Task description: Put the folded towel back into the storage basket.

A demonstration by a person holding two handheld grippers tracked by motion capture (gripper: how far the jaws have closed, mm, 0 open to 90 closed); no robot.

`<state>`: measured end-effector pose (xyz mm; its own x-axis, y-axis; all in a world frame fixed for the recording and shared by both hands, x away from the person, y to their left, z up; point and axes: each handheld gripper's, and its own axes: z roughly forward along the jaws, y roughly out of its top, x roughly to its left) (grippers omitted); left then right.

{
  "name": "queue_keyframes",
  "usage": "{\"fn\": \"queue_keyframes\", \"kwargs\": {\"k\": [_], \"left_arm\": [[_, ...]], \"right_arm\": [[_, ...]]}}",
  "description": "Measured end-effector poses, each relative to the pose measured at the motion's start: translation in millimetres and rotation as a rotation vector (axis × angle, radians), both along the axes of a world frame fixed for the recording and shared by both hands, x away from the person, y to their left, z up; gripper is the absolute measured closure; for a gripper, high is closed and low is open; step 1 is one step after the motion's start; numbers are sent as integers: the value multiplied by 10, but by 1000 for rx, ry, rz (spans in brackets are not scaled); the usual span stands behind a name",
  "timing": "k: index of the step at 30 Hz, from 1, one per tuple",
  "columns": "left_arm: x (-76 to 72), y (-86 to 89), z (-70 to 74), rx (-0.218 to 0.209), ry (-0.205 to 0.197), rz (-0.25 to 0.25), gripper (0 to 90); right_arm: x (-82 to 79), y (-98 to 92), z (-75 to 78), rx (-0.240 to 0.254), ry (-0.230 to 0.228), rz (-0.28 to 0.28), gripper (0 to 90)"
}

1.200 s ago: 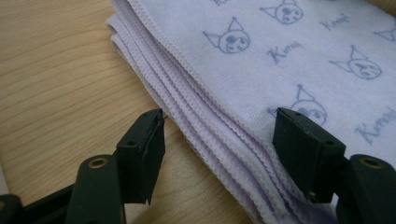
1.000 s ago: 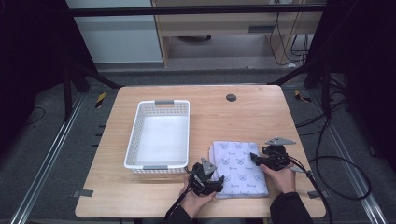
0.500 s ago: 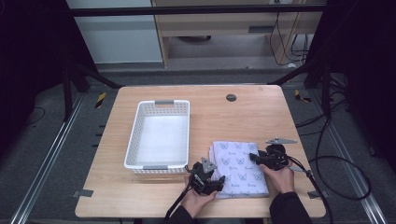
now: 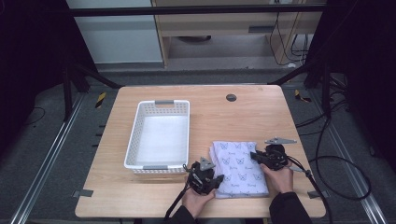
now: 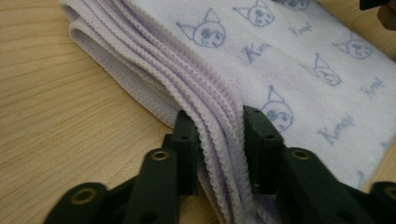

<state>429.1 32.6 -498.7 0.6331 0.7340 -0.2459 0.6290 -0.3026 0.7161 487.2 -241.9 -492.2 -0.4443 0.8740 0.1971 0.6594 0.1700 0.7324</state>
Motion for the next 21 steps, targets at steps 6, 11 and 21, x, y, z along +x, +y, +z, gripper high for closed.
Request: {"fn": "queue_keyframes", "kwargs": {"k": [6, 11, 21], "left_arm": [[-16, 23, 32, -17, -12, -2, 756], [-53, 60, 106, -35, -44, -12, 761], [-139, 145, 371, -47, -133, -27, 763]], "right_arm": [[-82, -12, 131, 18, -54, 8, 771], [-141, -7, 227, 18, -82, 16, 771], [-291, 10, 515, 46, -161, 24, 773]]}}
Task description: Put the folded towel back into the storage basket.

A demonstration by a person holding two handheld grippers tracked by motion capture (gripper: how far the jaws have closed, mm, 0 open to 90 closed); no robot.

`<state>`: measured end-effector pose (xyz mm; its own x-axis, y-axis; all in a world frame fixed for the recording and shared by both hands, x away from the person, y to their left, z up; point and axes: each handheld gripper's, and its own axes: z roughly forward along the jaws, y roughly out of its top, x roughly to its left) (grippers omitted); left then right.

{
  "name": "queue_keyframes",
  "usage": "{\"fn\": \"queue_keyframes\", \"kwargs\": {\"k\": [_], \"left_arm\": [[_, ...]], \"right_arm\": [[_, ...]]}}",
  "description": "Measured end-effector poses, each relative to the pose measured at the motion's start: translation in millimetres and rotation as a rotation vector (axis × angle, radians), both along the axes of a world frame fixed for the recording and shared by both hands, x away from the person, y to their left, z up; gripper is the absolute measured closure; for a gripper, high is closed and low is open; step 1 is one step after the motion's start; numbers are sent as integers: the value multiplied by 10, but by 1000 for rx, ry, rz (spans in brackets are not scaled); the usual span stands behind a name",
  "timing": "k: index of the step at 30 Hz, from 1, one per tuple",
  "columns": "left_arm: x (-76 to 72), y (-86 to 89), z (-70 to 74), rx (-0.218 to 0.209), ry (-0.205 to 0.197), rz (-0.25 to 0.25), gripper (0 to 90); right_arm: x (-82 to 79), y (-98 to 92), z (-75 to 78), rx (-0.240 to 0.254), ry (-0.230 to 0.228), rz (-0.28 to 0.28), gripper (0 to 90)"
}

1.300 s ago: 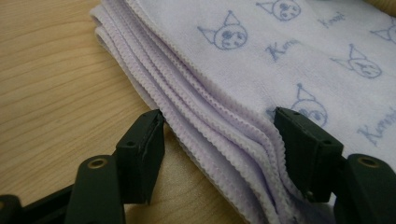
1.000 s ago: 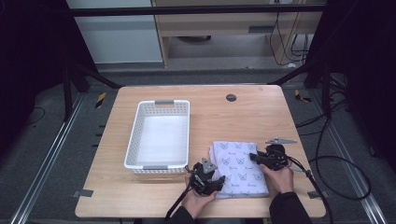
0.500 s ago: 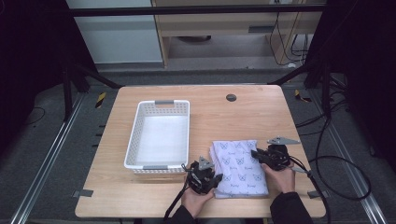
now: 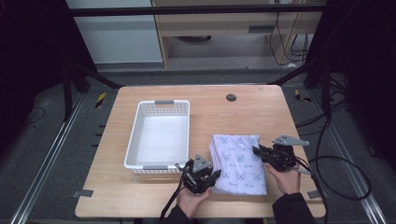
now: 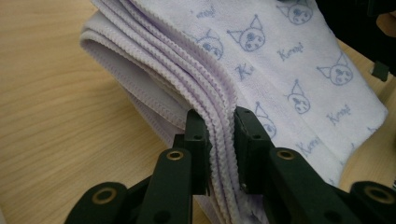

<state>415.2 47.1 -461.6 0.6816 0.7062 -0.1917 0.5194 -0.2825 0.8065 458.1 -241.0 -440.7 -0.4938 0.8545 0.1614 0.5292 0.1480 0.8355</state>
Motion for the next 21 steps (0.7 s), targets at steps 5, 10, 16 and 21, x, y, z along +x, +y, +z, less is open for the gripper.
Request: {"fn": "queue_keyframes", "kwargs": {"k": [5, 10, 16, 21], "left_arm": [[-39, 20, 121, 20, -42, -14, 763], [-52, 59, 207, 8, -63, -14, 764], [-51, 106, 308, -1, -84, -11, 764], [-57, 170, 433, -8, -113, -7, 764]], "right_arm": [[-33, 9, 83, 6, -22, -1, 772], [-59, 24, 160, 12, -49, -4, 772], [-79, 63, 258, 12, -80, -9, 772], [-89, 99, 349, 20, -106, -12, 773]]}}
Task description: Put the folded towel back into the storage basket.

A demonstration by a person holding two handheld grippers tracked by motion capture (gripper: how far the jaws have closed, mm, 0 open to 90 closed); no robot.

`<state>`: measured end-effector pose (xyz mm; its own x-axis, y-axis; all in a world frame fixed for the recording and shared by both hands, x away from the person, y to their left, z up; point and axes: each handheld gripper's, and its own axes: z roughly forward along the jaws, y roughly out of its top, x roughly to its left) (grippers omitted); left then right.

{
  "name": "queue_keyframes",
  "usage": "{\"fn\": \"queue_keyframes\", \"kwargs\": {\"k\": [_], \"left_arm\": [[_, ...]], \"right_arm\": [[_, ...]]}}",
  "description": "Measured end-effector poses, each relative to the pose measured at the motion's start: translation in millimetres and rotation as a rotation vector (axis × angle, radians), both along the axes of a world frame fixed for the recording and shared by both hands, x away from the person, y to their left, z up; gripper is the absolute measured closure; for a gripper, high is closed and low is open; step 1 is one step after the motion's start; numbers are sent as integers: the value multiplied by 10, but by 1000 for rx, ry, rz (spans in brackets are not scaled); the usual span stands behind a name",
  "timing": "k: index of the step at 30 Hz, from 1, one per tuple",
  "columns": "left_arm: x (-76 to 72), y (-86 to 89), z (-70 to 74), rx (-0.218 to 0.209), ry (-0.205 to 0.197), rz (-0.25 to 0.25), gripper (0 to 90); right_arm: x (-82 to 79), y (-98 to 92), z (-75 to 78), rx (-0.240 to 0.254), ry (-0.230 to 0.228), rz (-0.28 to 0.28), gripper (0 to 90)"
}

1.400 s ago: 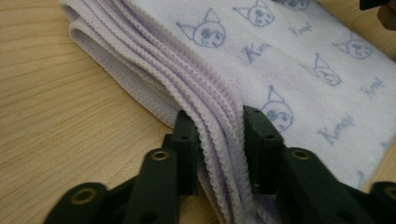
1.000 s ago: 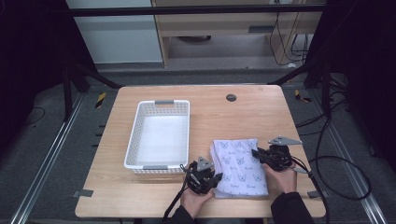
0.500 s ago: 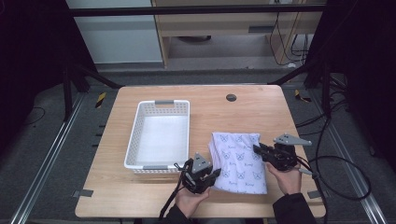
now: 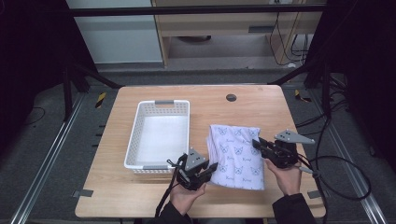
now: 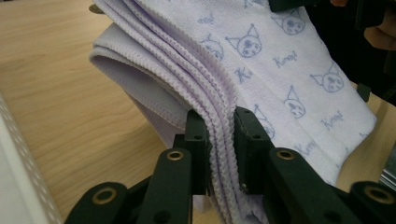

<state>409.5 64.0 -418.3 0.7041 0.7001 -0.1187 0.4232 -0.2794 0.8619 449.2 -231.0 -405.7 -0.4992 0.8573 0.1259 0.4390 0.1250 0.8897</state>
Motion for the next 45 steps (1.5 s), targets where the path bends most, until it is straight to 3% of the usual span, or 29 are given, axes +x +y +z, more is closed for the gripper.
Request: {"fn": "queue_keyframes", "kwargs": {"k": [7, 14, 35, 45], "left_arm": [[-21, 75, 188, -14, -50, 11, 764], [1, 162, 309, -22, -72, 23, 764], [39, 367, 571, -34, -126, 56, 764], [43, 543, 662, -47, -144, 80, 764]], "right_arm": [[-19, 76, 203, 6, -53, -2, 773], [-11, 168, 368, 4, -96, 0, 773], [22, 354, 609, 15, -157, 5, 773], [63, 541, 745, 14, -183, 24, 773]]}}
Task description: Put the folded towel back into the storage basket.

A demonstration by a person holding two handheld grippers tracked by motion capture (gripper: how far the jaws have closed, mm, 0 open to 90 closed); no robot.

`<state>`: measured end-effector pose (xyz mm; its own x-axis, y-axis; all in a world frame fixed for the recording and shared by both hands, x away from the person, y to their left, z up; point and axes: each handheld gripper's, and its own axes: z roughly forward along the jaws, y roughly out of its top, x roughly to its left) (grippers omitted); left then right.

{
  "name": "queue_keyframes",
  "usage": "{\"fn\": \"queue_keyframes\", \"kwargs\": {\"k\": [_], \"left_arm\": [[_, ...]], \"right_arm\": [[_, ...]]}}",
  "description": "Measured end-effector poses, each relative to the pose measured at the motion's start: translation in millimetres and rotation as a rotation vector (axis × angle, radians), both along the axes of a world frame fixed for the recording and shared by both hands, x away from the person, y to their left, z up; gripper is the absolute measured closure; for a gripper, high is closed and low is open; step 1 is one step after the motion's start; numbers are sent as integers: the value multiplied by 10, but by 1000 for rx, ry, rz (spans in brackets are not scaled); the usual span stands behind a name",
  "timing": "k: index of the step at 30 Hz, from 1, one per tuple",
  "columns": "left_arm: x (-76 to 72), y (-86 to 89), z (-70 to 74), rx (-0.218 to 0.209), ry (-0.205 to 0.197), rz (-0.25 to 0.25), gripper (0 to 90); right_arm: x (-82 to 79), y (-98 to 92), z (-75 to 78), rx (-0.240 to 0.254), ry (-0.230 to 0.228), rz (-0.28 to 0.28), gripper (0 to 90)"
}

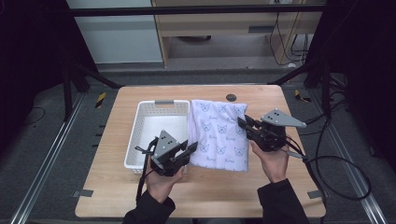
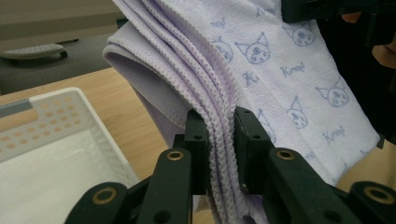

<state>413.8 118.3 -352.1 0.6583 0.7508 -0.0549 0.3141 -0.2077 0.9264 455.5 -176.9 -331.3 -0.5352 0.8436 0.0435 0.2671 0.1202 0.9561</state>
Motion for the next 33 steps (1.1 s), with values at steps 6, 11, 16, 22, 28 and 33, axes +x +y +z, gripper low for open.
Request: {"fn": "queue_keyframes", "kwargs": {"k": [6, 11, 16, 22, 28, 33], "left_arm": [[8, 105, 29, -9, -4, 10, 764], [12, 199, 55, -17, -14, 22, 764], [23, 309, 68, -22, -16, 37, 764], [18, 441, 77, -29, -19, 56, 763], [18, 558, 89, -36, -21, 74, 763], [22, 656, 102, -38, -24, 92, 763]], "right_arm": [[26, 111, 30, -9, -4, 11, 772], [47, 191, 64, -9, -11, 25, 772], [82, 301, 99, -8, -18, 36, 772], [120, 442, 119, -17, -20, 49, 772], [166, 567, 134, -14, -20, 62, 772], [223, 675, 140, -12, -17, 74, 772]]}}
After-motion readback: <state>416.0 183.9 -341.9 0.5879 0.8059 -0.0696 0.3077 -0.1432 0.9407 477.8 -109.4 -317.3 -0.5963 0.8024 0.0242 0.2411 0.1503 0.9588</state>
